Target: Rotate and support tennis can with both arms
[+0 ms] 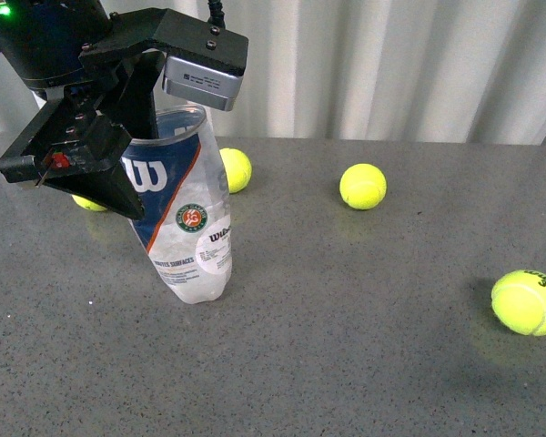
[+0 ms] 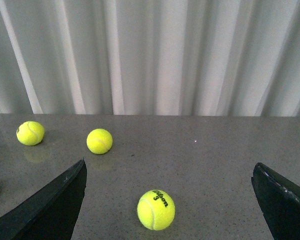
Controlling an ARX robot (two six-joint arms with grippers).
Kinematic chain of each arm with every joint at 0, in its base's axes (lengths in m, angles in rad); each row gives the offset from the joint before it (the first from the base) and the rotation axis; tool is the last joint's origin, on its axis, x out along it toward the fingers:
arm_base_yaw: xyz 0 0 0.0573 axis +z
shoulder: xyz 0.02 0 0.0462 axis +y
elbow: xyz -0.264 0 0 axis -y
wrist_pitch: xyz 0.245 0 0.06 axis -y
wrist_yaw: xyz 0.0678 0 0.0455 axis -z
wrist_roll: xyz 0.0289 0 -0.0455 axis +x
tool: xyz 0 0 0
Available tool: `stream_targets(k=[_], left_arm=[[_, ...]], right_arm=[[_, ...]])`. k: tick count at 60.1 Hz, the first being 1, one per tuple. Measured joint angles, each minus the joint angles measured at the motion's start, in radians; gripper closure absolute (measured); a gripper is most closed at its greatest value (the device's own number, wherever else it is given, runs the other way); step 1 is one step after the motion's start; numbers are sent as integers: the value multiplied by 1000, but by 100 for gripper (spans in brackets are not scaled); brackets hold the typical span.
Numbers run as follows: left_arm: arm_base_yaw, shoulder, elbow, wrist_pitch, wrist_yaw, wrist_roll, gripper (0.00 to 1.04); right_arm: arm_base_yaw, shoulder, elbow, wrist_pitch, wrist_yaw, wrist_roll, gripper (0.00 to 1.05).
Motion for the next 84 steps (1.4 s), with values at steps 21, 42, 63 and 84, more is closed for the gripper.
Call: stream_targets(k=[21,42,63,84], left_arm=[[18,-30,18,14,63,-43,7],[83,-164,31,262,238,-277,7],[307,-552,-535,885,346,-966,7],[510,-858,-1109,1503,124,-1263,36]], right_arm=[[0,0,0,0,0,0,7],[0,0,0,0,0,0,7],[0,0,0,0,0,0,7],[0,0,0,0,0,0,7]])
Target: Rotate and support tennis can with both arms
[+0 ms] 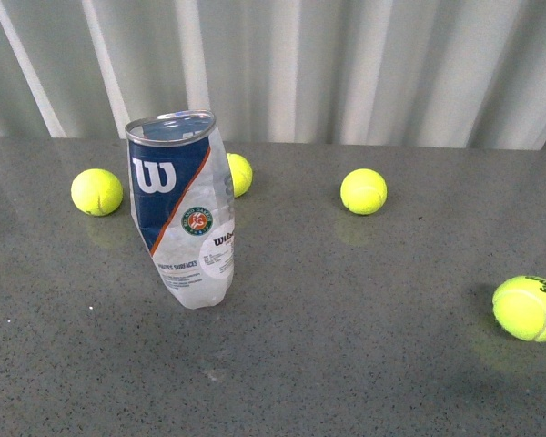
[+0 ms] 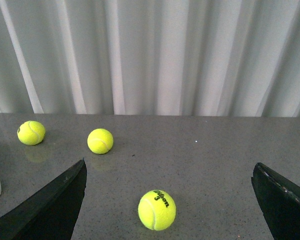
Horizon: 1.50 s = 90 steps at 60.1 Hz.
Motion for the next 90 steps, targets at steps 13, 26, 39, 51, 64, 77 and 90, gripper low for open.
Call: stream_targets(k=[13,26,39,51,64,77,90], left_arm=[[-42,-183,-265,108,-57,-26,81],[-108,-315,-349,72,-122,-37,101],[-189,-447,-410,-5,-217,-37,101],[-249,-575,-447,-95,-255,-37,101],[-249,-652,-466,-124,-258,-37,101],[-249,-765,-466,-233,-258,-37,101],[-249,-842,-466,-309,-258,-37,101]], right_arm=[[0,0,0,0,0,0,7],[0,0,0,0,0,0,7],[0,0,0,0,0,0,7],[0,0,0,0,0,0,7],[0,0,0,0,0,0,7],[0,0,0,0,0,0,7],[0,0,0,0,0,0,7]])
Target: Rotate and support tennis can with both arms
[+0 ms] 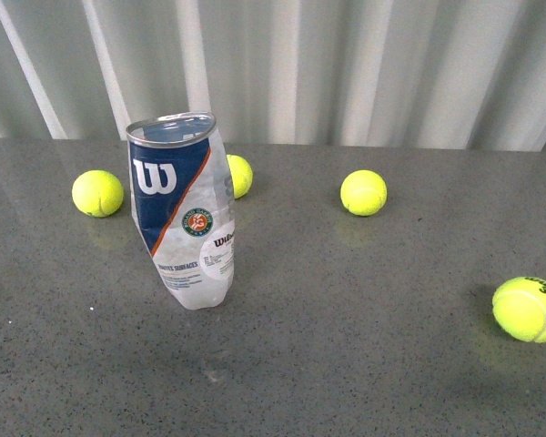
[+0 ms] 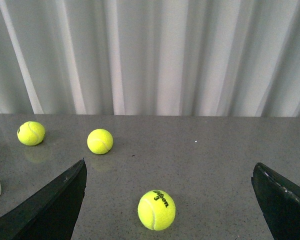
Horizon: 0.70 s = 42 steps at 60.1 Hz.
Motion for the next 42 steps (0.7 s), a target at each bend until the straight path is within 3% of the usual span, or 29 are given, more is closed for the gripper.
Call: stream_targets(k=[16,23,38,42], left_arm=[[0,-72,0,-72,0,0,101],[0,-216,0,-237,0,0,101],[0,-235,0,-241,0,0,101],[0,-235,0,-241,0,0,92]], right_arm=[[0,0,0,0,0,0,7],[0,0,0,0,0,0,7],[0,0,0,0,0,0,7],[0,0,0,0,0,0,7]])
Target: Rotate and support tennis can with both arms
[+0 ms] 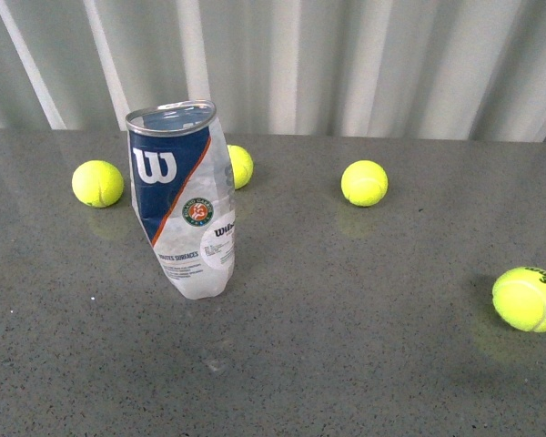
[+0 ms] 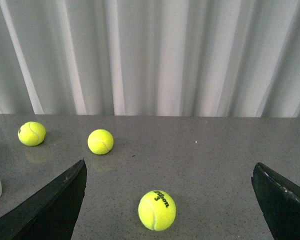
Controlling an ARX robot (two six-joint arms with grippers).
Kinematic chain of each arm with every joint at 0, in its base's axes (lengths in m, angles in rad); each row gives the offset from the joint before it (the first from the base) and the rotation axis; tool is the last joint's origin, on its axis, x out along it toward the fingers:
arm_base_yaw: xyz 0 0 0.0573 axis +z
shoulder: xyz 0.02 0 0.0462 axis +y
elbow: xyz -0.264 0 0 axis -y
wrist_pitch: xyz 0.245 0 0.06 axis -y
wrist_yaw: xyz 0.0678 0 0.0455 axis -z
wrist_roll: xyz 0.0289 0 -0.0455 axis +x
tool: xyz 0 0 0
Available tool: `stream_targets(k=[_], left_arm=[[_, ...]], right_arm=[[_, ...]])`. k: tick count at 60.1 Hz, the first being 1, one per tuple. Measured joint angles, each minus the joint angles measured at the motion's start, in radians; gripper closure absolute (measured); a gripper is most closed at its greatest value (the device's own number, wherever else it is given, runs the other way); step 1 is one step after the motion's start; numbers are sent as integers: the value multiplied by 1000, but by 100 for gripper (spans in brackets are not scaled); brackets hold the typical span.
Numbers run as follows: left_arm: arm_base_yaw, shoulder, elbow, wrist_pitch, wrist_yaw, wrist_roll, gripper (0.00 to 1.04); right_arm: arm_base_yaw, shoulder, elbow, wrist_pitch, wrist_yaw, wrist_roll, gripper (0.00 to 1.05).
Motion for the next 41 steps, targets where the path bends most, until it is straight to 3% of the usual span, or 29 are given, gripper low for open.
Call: stream_targets(k=[9,25,41], left_arm=[[0,0,0,0,0,0,56],[0,0,0,0,0,0,7],[0,0,0,0,0,0,7]], right_arm=[[0,0,0,0,0,0,7],[0,0,0,0,0,0,7],[0,0,0,0,0,0,7]])
